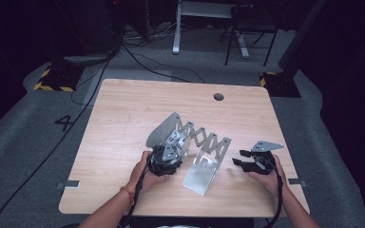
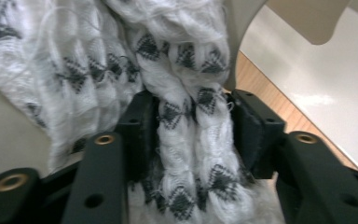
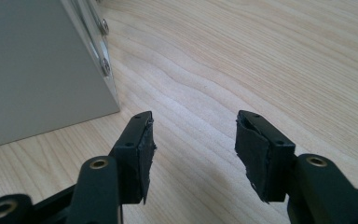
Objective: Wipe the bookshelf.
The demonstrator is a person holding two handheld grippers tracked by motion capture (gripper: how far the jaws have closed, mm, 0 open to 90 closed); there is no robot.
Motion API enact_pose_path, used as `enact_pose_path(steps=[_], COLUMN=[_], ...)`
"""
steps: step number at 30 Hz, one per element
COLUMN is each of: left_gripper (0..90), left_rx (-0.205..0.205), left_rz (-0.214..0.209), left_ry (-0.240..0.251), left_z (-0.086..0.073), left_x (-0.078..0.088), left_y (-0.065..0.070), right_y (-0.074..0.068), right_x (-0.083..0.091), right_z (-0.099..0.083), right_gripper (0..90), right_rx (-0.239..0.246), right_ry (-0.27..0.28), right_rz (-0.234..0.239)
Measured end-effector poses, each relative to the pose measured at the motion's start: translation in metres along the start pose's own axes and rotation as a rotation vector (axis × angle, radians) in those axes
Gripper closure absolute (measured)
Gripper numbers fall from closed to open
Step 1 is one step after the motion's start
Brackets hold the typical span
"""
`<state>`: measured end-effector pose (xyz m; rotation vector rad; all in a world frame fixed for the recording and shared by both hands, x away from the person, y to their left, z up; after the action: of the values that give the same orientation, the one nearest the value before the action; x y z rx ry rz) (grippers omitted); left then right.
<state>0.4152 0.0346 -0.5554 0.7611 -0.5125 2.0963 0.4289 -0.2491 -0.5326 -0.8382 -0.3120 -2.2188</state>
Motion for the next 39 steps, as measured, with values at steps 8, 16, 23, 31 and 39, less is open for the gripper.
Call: enact_pose_path(steps=[8, 16, 23, 31, 39], left_gripper=[74.7, 77.6, 77.7, 77.8, 77.8], left_rx=[-0.013, -0.089, -0.137, -0.171, -0.167], left_rz=[-0.004, -0.074, -0.072, 0.011, 0.026], left_ry=[-0.008, -0.042, 0.014, 0.162, 0.300], left_z=[-0.003, -0.003, 0.008, 0.036, 0.058], left_x=[0.004, 0.013, 0.034, 0.068, 0.095], left_y=[-0.002, 0.011, 0.013, 0.010, 0.015], right_y=[0.001, 0.000, 0.002, 0.006, 0.009], right_x=[-0.002, -0.005, -0.003, -0.001, -0.001], right_z=[-0.002, -0.003, -0.003, 0.000, -0.002], right_gripper=[48.0, 48.1, 48.1, 48.7, 48.2], right_rx=[-0.010, -0.007, -0.013, -0.031, -0.041], right_ry=[0.002, -0.005, 0.000, 0.032, 0.024], right_rz=[-0.003, 0.004, -0.001, -0.039, -0.039])
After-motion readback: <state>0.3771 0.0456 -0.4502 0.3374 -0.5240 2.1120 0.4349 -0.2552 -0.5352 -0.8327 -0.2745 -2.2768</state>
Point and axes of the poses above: each handheld gripper's, and its own axes: x roughly backward along the jaws, z roughly out of its top, y roughly to its right, the point moved 8 cm from there along -x, roughly forward along the jaws
